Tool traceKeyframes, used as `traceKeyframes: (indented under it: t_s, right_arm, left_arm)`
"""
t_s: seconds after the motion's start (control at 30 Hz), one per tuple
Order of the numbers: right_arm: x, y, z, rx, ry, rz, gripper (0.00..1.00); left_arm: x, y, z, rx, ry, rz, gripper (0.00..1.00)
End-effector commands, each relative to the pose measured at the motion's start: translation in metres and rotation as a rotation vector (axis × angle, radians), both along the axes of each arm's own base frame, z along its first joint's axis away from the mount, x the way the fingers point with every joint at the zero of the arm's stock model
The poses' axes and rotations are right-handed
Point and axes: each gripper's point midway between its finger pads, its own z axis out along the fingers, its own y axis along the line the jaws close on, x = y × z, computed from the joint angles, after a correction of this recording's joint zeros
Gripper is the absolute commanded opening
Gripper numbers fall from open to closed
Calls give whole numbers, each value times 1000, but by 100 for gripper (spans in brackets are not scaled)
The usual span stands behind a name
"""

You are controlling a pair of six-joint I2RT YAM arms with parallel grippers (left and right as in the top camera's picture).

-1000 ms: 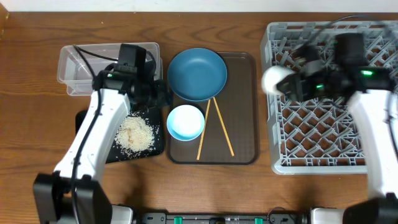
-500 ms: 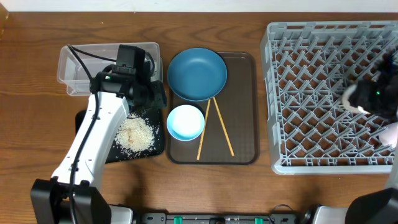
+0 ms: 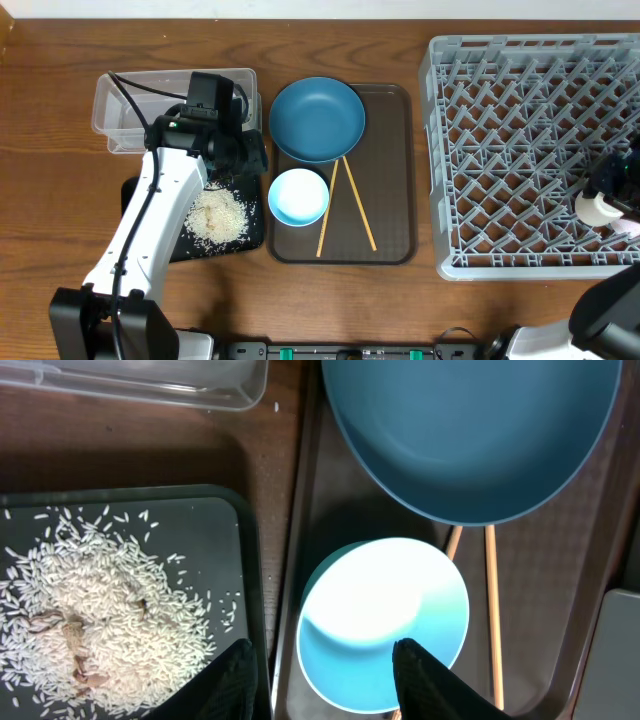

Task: Sort waste into correct bins and load items into the dishwasher rack
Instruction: 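Carry the white cup right and place it in the dish rack, then reach the right gripper to the blue plate and grasp its rim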

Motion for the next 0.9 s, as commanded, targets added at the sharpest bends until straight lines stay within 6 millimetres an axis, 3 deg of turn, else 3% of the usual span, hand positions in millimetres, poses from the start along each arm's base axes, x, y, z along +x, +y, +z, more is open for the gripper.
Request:
traceKeyframes:
  t_s: [0.0,0.2,0.33,0.43,0.6,0.7,0.87]
  right_arm:
    - [-2,-7,-11,3,38,-31,47]
    - [1,-8,-27,27,75,-31,53]
    - [7,0,-31,81,49,-28,86]
    - [14,7,-32,127,11,-25,98]
    - [24,20,-28,200,-46,-15,96]
    - [34,29,-16,229,-109,21,94]
    - [72,54,41,228,-347,132,93]
  left_arm:
    - [0,1,1,13,-5,-10,47]
    - [-1,1,0,13,-1,-10,47]
    - [-1,1,0,13,0,-10,50]
    - [-1,1,0,14,2,-10,55]
    - [-2,8,-1,51,5,3,56]
    - [-6,20,-1,111,9,23,56]
    - [-19,33,4,176,30,41,56]
